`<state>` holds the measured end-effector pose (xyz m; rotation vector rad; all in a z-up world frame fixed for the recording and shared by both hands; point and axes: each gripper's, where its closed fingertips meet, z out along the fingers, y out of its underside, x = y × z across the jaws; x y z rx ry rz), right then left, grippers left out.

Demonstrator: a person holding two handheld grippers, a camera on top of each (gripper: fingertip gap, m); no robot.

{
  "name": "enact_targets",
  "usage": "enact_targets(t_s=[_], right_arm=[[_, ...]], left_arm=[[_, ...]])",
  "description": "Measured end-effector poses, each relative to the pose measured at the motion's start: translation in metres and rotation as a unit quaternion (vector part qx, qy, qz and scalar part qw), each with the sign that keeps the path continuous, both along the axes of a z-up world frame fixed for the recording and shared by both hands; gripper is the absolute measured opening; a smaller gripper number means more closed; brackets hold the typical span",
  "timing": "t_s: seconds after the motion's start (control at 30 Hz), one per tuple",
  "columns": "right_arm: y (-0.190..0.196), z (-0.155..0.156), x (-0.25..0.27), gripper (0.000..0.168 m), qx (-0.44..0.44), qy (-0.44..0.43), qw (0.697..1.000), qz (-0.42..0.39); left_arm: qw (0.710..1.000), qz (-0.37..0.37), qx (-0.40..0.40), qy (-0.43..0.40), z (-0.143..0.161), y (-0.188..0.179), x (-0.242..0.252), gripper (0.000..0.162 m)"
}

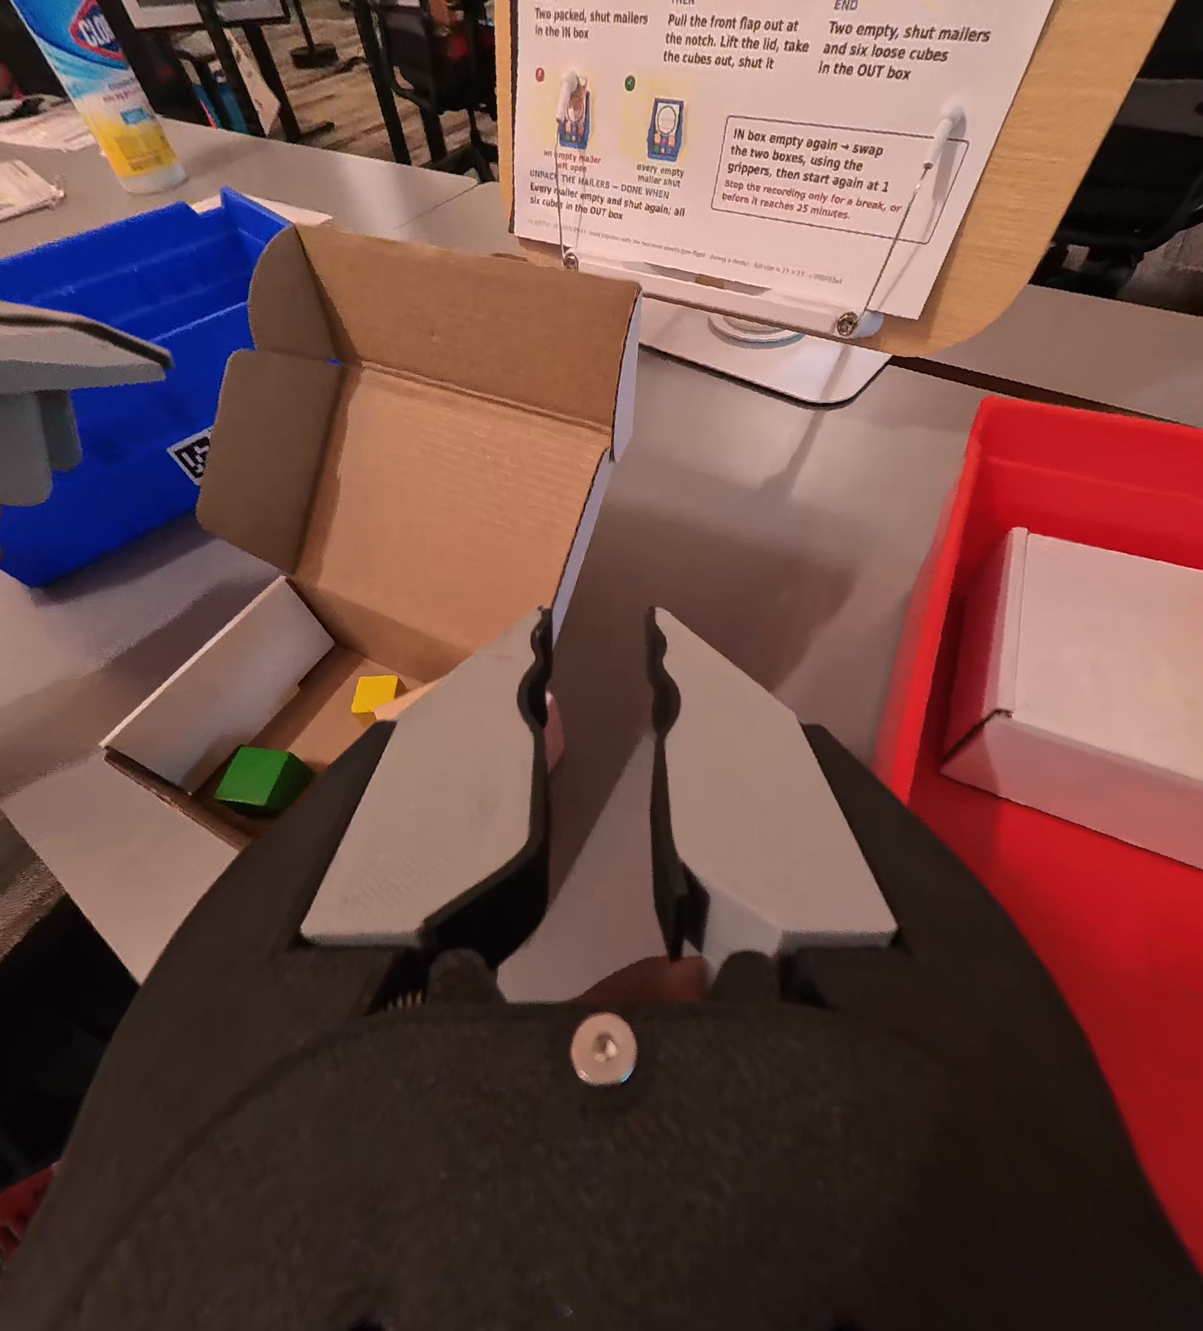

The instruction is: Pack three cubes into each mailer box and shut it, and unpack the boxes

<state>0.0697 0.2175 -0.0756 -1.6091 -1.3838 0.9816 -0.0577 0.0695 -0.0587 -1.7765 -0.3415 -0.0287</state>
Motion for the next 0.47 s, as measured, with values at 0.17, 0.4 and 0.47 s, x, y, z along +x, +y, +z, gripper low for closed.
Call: enact_targets(t_s=[0.17, 0.4, 0.47], right_arm=[[0.004, -0.011, -0.021, 0.024, -0.009, -0.037, 0.999, 0.012], [0.007, -0.008, -0.043, 0.026, 0.011, -0.077, 0.996, 0.034], [0.009, -0.002, -0.046, 0.027, 0.014, -0.074, 0.997, 0.034]], left_arm=[[0.999, -0.018, -0.048, -0.012, -0.011, 0.018, -0.001, 0.010], [0.991, -0.018, -0.132, 0.029, -0.026, 0.028, -0.005, 0.017], [0.990, -0.015, -0.135, 0.032, -0.023, 0.028, -0.007, 0.019]])
